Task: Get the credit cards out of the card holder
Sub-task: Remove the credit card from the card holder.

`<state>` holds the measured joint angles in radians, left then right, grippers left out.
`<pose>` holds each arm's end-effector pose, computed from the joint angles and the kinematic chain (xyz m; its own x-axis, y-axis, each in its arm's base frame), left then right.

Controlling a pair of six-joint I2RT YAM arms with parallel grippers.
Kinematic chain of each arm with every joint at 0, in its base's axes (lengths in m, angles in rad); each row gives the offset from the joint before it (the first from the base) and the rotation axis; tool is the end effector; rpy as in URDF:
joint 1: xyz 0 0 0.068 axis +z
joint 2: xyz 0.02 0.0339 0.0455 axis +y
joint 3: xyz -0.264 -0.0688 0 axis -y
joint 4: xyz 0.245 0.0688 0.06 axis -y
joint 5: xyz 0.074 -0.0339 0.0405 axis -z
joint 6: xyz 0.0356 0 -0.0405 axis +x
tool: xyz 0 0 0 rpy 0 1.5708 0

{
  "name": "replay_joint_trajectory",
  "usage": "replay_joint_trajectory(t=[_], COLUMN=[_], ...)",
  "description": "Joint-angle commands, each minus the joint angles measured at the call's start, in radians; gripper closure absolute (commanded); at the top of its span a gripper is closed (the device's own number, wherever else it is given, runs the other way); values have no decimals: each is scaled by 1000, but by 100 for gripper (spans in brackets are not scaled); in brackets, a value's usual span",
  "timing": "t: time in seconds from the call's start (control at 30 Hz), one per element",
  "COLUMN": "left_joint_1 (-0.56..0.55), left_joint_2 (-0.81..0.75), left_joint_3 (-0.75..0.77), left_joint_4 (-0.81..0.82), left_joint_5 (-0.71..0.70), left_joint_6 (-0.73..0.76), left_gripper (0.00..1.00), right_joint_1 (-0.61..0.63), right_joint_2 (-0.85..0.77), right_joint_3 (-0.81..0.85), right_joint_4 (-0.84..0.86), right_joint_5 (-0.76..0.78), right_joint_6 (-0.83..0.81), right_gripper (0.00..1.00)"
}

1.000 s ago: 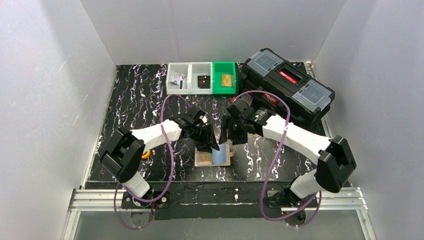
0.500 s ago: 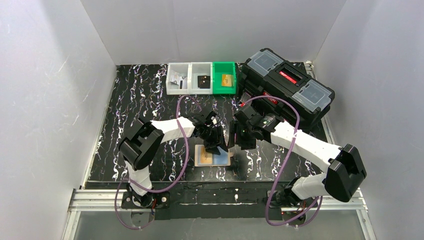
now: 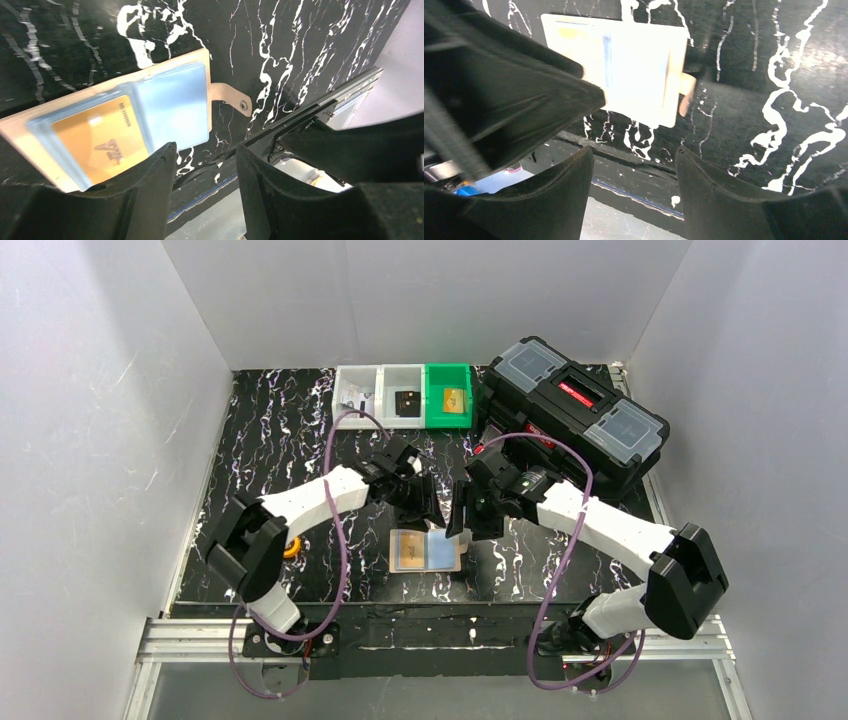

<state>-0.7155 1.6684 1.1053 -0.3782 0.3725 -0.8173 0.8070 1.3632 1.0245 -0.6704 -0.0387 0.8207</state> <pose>0.2542 -0.2381 0.2096 -0.9810 -0.0474 -0.1883 0.0838 0.7715 -0.6306 0.1892 0.1995 0.2543 -0.9375 0.0781 -0.3391 -0.0734 0.9082 0.4120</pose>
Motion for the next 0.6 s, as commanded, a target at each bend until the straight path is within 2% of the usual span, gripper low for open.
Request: replay_joint_trajectory(t=[0.0,0.2,0.4,0.57], left_joint_1=[63,151,166,166], left_joint_2=[-127,-205,-178,-132], left_joint_3=[-31,-126,-163,-173], left_joint_4=[-116,-168,-161,-152], left_joint_5=[-44,-45,-10,-15], left_joint_6=[64,126,161,168], left_gripper=[54,62,79,86], right_joint_1=[-3,-2,-2,-2], right_joint_2=[35,134,219,281], right_joint_3=[33,40,28,6], right_joint_4=[93,216,315,372], right_joint_5=[-96,-223,-292,-318], right_joint_6=[18,51,75,96], right_gripper=[33,40,49,53])
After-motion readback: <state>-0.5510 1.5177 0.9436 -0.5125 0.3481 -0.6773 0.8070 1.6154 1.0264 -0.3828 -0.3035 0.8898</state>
